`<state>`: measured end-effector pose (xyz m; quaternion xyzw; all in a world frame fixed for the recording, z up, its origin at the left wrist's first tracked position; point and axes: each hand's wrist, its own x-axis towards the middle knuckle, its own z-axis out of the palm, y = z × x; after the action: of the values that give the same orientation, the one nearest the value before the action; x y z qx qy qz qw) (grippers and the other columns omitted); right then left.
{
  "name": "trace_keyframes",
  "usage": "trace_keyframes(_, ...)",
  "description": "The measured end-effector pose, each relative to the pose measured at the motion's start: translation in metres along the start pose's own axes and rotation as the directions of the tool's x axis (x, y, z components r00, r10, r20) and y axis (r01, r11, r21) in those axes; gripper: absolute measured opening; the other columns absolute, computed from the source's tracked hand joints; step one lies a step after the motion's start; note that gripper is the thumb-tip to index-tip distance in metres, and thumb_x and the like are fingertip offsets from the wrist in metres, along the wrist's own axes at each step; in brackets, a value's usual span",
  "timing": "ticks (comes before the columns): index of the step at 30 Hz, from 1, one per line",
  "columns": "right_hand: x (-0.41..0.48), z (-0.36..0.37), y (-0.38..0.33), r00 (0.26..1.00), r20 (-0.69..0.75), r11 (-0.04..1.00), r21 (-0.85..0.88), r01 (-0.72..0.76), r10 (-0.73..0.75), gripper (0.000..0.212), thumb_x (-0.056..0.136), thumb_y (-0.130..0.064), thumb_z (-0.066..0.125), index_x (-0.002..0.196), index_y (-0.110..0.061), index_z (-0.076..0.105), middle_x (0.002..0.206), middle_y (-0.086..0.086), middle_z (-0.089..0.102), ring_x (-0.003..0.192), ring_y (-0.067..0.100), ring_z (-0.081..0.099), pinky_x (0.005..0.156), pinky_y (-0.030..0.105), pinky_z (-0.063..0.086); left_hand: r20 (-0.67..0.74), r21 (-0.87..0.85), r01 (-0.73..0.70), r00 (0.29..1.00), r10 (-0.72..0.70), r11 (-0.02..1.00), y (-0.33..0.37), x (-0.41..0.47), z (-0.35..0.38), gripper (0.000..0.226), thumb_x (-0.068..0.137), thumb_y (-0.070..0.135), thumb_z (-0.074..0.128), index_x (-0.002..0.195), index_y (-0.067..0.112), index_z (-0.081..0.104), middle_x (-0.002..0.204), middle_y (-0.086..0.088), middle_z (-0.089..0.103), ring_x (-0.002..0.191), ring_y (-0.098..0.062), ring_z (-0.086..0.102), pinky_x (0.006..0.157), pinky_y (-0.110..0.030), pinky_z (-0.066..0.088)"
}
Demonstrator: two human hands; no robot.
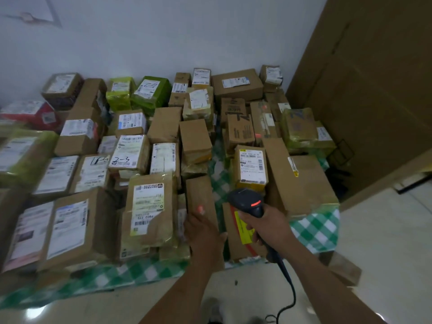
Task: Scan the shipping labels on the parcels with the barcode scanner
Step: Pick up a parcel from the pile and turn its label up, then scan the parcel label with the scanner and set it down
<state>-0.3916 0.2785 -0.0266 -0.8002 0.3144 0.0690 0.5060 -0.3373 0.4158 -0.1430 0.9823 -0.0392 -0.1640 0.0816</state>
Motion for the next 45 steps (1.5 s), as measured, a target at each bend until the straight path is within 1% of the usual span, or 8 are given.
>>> trace_keyframes(4,-0.012,0.002,0.008,0.999,0.023,0.999,0.015,-0.028,0.028,0.033,0.087,-0.033,0.07,0.086,-0.001,0.064,0.078,0.024,0.071,0.04,0.018,0.055,0.044,0.025,0.045,0.108,-0.064,0.062,0.993,-0.055,0.996,0.008,-0.016,-0.002,0.137,0.029,0.078,0.082,0.125,-0.015,0.054,0.097,-0.026,0.062,0.082,-0.035,0.062,0.068,-0.038,0.051)
trace_keyframes(7,-0.023,-0.003,0.016,0.999,0.032,0.998,0.052,-0.034,0.032,0.027,0.088,-0.03,0.07,0.078,-0.007,0.061,0.073,0.021,0.069,0.034,0.01,0.051,0.039,0.02,0.041,0.102,-0.167,0.17,0.983,-0.155,0.971,0.012,-0.032,-0.008,0.124,0.065,0.068,0.072,0.147,-0.01,0.021,0.131,-0.02,0.047,0.114,-0.03,0.055,0.093,-0.036,0.047)
trace_keyframes(10,-0.035,-0.014,0.025,1.0,0.012,0.993,0.112,-0.02,0.019,0.027,0.088,-0.028,0.07,0.075,-0.006,0.06,0.055,0.006,0.062,0.031,0.007,0.05,0.038,0.019,0.041,0.009,-0.351,0.195,0.979,-0.205,0.916,0.005,-0.047,-0.013,0.095,0.069,0.052,0.077,0.136,-0.003,0.037,0.128,-0.017,0.048,0.112,-0.029,0.053,0.089,-0.032,0.045)
trace_keyframes(20,-0.053,-0.033,0.009,0.992,0.067,0.884,0.462,0.068,-0.111,0.024,0.088,-0.026,0.071,0.079,-0.004,0.064,0.075,0.023,0.066,0.049,0.026,0.054,0.048,0.032,0.048,-0.057,-0.835,0.072,0.975,-0.216,0.545,-0.017,-0.088,-0.065,0.098,0.052,0.066,0.069,0.14,0.028,0.046,0.13,0.003,0.056,0.114,-0.021,0.059,0.094,-0.048,0.054)
trace_keyframes(24,-0.061,-0.037,0.002,0.972,0.09,0.852,0.503,0.143,-0.216,0.021,0.088,-0.023,0.07,0.089,-0.003,0.064,0.082,0.03,0.065,0.051,0.027,0.057,0.048,0.032,0.049,-0.042,-0.906,0.019,0.99,-0.134,0.424,-0.016,-0.107,-0.096,0.048,0.081,0.04,0.076,0.12,0.034,0.049,0.115,0.012,0.056,0.105,-0.015,0.059,0.096,-0.04,0.051)
trace_keyframes(27,-0.066,-0.037,-0.002,0.969,0.109,0.829,0.543,0.13,-0.223,0.019,0.087,-0.025,0.072,0.095,-0.009,0.065,0.073,0.019,0.068,0.054,0.026,0.06,0.054,0.035,0.05,0.015,-0.967,0.03,0.998,-0.061,0.251,-0.018,-0.117,-0.104,0.048,0.076,0.042,0.08,0.116,0.037,0.055,0.114,0.01,0.066,0.099,-0.016,0.068,0.088,-0.04,0.057)
trace_keyframes(37,-0.081,-0.058,-0.012,0.907,0.171,0.882,0.358,0.306,-0.384,0.021,0.086,-0.027,0.072,0.091,-0.007,0.07,0.078,0.025,0.07,0.054,0.026,0.06,0.053,0.032,0.052,0.026,-0.997,0.03,0.998,-0.059,0.07,-0.023,-0.119,-0.117,0.052,0.08,-0.005,0.072,0.125,0.012,0.051,0.111,-0.007,0.07,0.1,-0.027,0.068,0.088,-0.046,0.055)
trace_keyframes(45,-0.089,-0.074,0.004,0.865,0.301,0.914,0.066,0.401,-0.402,0.013,0.086,-0.033,0.072,0.089,-0.024,0.063,0.051,0.005,0.06,0.043,0.019,0.053,0.046,0.028,0.045,-0.068,-0.994,-0.046,0.97,-0.233,0.096,-0.049,-0.102,-0.123,0.075,0.064,0.014,0.088,0.127,0.02,0.049,0.12,-0.001,0.067,0.107,-0.027,0.066,0.096,-0.055,0.051)
